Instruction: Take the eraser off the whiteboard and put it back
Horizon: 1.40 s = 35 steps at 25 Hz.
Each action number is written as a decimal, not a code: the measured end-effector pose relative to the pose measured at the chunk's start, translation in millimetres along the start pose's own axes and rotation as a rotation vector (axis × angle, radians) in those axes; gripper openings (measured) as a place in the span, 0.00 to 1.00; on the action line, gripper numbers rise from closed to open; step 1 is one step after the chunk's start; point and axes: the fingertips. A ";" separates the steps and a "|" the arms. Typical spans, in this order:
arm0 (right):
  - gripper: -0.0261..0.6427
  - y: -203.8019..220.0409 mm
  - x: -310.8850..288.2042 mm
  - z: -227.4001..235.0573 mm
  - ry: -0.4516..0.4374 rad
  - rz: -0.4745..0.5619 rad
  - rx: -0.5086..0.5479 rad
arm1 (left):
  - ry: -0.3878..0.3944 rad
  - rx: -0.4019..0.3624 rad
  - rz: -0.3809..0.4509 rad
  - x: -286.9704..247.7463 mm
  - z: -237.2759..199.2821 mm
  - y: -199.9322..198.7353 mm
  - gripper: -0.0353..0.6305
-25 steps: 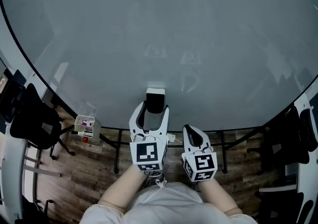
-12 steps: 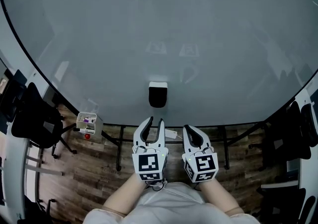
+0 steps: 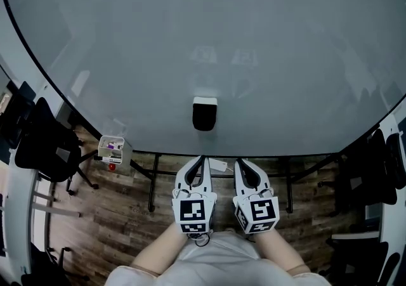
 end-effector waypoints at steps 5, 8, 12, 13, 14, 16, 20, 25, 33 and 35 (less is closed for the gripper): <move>0.08 -4.5 0.0 -0.5 -0.004 0.019 0.012 | 0.045 0.010 -0.014 -1.4 9.6 8.4 0.08; 0.08 -6.0 -1.4 -0.7 -0.007 0.011 0.029 | 0.049 -0.022 0.010 -1.6 12.1 2.0 0.08; 0.08 -6.7 -3.5 0.1 -0.008 0.003 0.040 | 0.064 -0.028 0.010 -3.0 15.0 1.0 0.08; 0.08 -7.1 -3.6 0.2 -0.007 0.002 0.042 | 0.067 -0.023 0.011 -3.2 15.3 1.2 0.08; 0.08 -7.6 -3.6 0.0 -0.007 0.003 0.044 | 0.070 -0.017 0.012 -3.3 15.3 1.2 0.08; 0.08 -8.9 -3.6 -1.2 -0.014 0.009 0.043 | 0.072 -0.009 0.014 -3.5 14.8 0.5 0.08; 0.08 -12.0 -2.3 -3.7 -0.032 0.024 0.046 | 0.071 -0.005 0.023 -3.7 14.7 -2.4 0.08; 0.08 -13.4 -0.6 -2.4 -0.024 0.015 0.060 | 0.072 -0.021 0.028 -4.4 15.1 -7.5 0.08; 0.08 -10.3 2.6 -1.8 -0.017 0.002 0.074 | 0.093 -0.028 0.023 -2.3 19.4 -5.7 0.08; 0.08 -9.4 4.3 -2.1 -0.014 0.000 0.078 | 0.101 -0.032 0.022 -1.3 21.8 -4.9 0.08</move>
Point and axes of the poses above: the fingertips, and each gripper's own axes: x backward along the fingers, z to its right, y out of its underside, and after that the axes turned 14 degrees about -z, right-handed
